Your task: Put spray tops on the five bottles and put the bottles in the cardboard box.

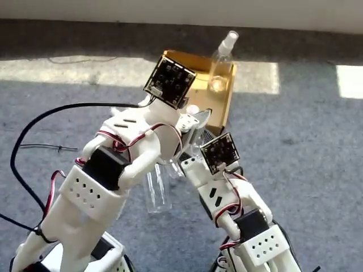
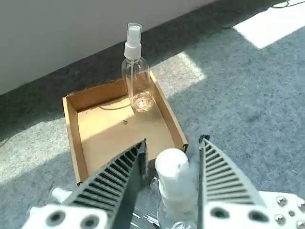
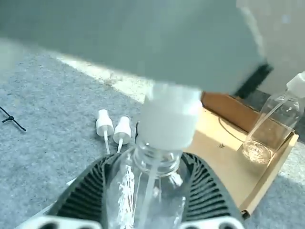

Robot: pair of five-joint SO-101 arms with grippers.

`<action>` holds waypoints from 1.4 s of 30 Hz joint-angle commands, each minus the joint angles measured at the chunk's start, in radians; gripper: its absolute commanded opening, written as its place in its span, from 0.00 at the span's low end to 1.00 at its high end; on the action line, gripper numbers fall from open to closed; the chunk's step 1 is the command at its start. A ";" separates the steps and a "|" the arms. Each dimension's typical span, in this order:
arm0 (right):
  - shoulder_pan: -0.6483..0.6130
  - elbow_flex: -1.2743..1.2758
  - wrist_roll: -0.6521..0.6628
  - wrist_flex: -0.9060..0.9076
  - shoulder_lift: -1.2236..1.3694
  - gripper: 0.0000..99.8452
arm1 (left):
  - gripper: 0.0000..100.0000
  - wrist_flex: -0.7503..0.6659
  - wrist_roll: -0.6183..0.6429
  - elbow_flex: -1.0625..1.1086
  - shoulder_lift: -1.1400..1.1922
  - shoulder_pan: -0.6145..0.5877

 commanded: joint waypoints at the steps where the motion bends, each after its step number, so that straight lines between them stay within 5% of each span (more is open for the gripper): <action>1: 0.018 -0.073 0.002 0.002 -0.013 0.00 | 0.17 0.005 -0.002 -0.110 -0.005 -0.045; 8: 0.018 -0.073 0.002 0.002 -0.015 0.00 | 0.17 -0.002 -0.012 -0.147 0.005 -0.163; 20: 0.018 -0.073 0.002 0.002 -0.015 0.00 | 0.17 -0.002 -0.189 0.064 -0.004 -0.062; 31: 0.018 -0.071 0.008 0.004 -0.015 0.00 | 0.17 0.011 -0.186 -0.188 -0.005 -0.231; 37: 0.038 -0.081 0.015 0.005 -0.012 0.00 | 0.17 0.120 -0.186 -0.196 -0.005 -0.223; 42: 0.171 -0.197 0.060 0.004 0.044 0.00 | 0.17 0.233 -0.117 -0.102 -0.005 -0.344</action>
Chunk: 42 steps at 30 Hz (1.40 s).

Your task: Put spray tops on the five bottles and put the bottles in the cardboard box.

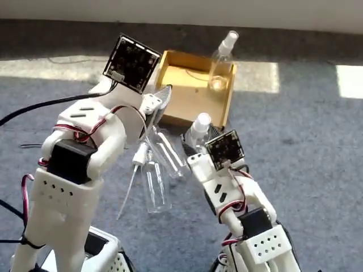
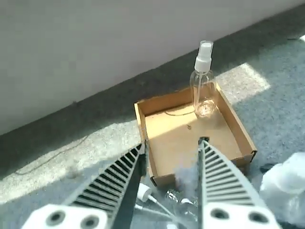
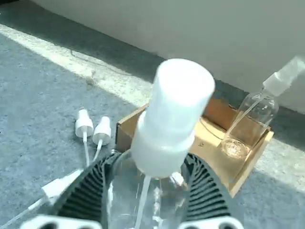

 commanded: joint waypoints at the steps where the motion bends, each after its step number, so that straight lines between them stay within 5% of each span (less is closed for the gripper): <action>1: 0.085 -0.183 0.020 0.001 0.081 0.00 | 0.17 0.054 0.057 0.050 -0.004 -0.107; 7: 0.097 -0.453 0.020 0.001 0.429 0.00 | 0.17 0.032 0.060 0.275 -0.004 -0.249; 20: 0.257 -0.740 0.023 -0.007 0.831 0.00 | 0.17 -0.370 0.055 0.714 -0.004 -0.354; 27: 0.272 -0.736 -0.018 -0.386 0.997 0.00 | 0.17 -0.381 0.055 0.730 -0.002 -0.351; 31: 0.288 -0.745 -0.120 -0.450 1.127 0.00 | 0.17 -0.381 0.055 0.731 -0.001 -0.351; 42: 0.285 -0.783 -0.121 -0.684 1.376 0.00 | 0.17 -0.381 0.055 0.731 0.004 -0.349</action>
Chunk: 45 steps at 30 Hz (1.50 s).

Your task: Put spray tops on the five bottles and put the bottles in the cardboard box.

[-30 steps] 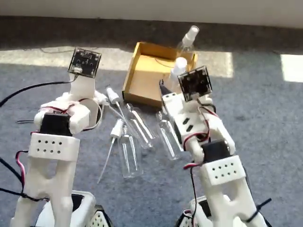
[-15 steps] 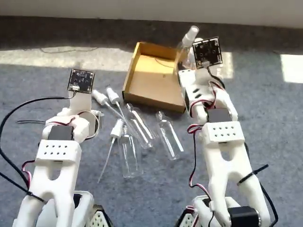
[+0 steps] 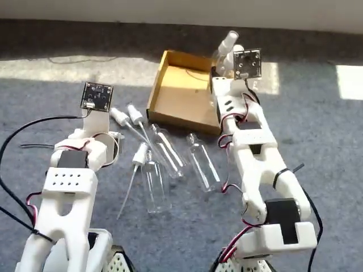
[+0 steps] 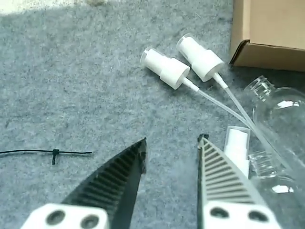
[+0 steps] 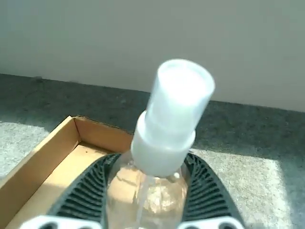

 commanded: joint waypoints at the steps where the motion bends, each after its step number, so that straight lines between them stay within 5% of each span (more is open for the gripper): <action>1: 0.005 -0.061 -0.008 -0.084 0.018 0.00 | 0.17 -0.020 0.003 -0.004 0.002 -0.005; 31: 0.005 -0.206 0.084 -0.119 0.283 0.01 | 0.17 -0.072 0.002 0.035 -0.001 0.027; 38: 0.004 -0.202 0.138 -0.119 0.283 0.14 | 0.17 -0.072 0.002 0.035 -0.001 0.027; 45: 0.004 -0.203 0.138 -0.119 0.278 0.15 | 0.17 -0.072 0.002 0.035 -0.001 0.027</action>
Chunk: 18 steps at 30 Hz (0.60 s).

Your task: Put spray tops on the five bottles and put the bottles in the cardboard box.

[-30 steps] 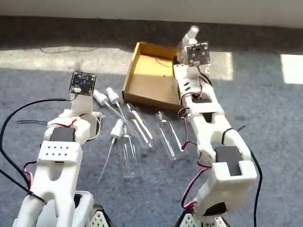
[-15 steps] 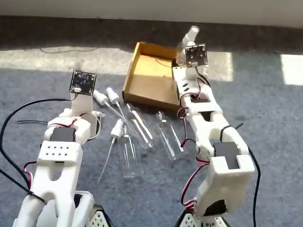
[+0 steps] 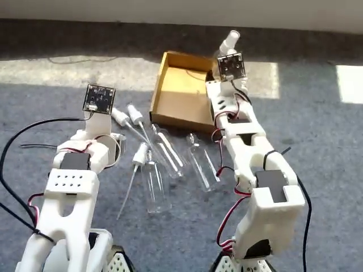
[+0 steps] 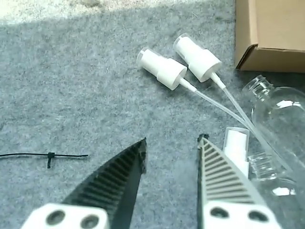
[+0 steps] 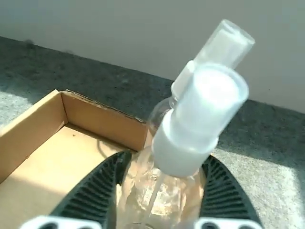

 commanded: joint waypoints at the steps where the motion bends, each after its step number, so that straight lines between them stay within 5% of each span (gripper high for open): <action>1: 0.010 -0.051 0.014 -0.022 -0.016 0.15 | 0.17 -0.017 0.002 -0.007 -0.001 0.016; 18: 0.010 -0.054 0.011 -0.022 -0.016 0.19 | 0.17 -0.018 0.002 -0.007 0.001 0.016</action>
